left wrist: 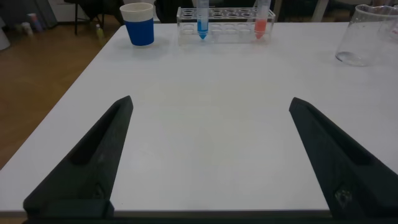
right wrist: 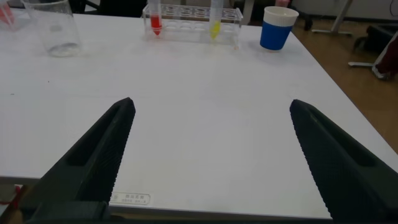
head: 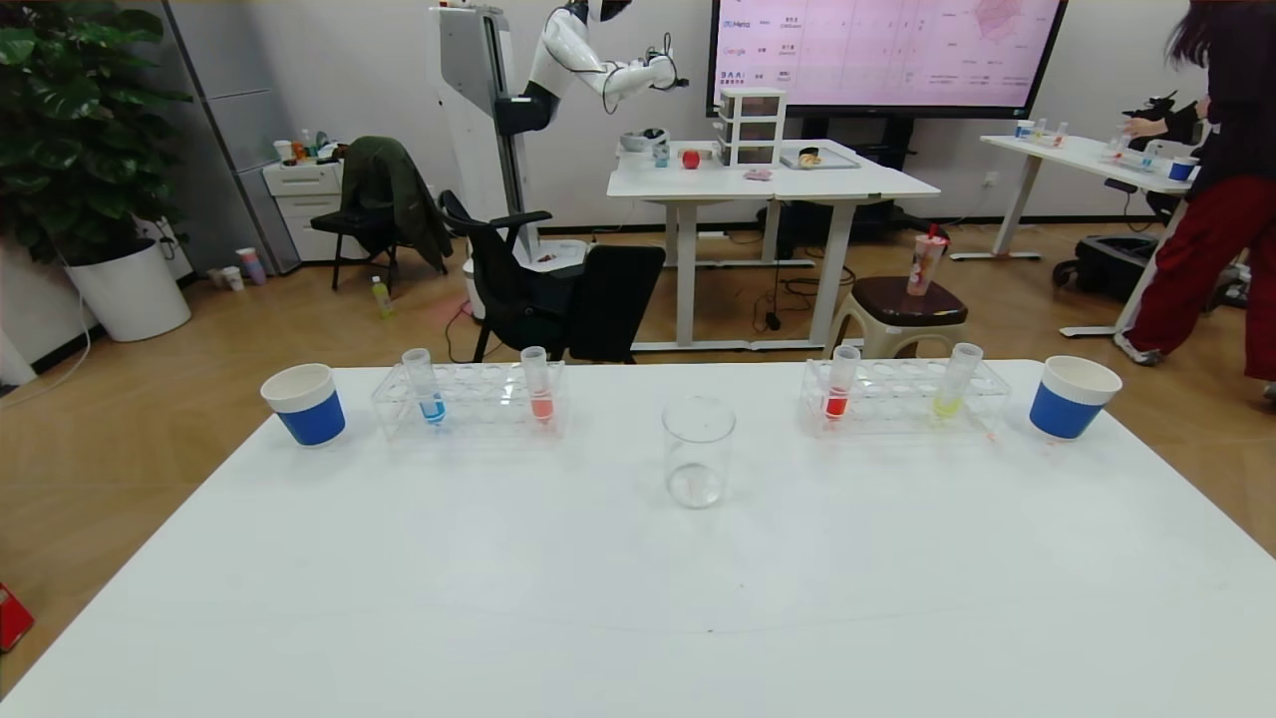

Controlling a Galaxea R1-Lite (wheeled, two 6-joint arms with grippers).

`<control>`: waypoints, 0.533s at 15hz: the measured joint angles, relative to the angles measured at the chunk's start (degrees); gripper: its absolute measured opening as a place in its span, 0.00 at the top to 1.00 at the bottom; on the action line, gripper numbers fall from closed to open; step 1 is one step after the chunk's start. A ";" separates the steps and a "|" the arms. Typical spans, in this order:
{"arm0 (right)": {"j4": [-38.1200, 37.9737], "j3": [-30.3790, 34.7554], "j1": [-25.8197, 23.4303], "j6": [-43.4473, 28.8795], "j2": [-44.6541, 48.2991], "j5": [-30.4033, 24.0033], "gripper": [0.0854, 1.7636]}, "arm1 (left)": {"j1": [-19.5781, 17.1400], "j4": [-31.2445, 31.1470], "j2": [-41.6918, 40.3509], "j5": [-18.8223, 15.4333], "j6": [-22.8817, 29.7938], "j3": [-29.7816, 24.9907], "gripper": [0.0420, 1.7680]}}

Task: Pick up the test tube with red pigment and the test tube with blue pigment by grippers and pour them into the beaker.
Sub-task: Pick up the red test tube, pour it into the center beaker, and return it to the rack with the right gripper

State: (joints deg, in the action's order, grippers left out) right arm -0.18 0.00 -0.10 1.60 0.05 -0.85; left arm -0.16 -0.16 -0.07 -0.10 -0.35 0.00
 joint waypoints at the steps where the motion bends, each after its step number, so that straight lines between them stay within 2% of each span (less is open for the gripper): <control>1: 0.00 0.00 0.00 0.00 0.00 0.00 0.02 | 0.00 -0.02 0.00 0.00 0.02 0.00 0.01; 8: 0.00 0.00 0.10 -0.04 0.00 0.00 0.02 | 0.00 -0.02 0.00 0.00 0.02 0.00 0.01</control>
State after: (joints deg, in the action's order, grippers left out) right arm -0.18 0.00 0.00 1.56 0.05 -0.85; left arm -0.16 -0.18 -0.07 -0.10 -0.33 0.00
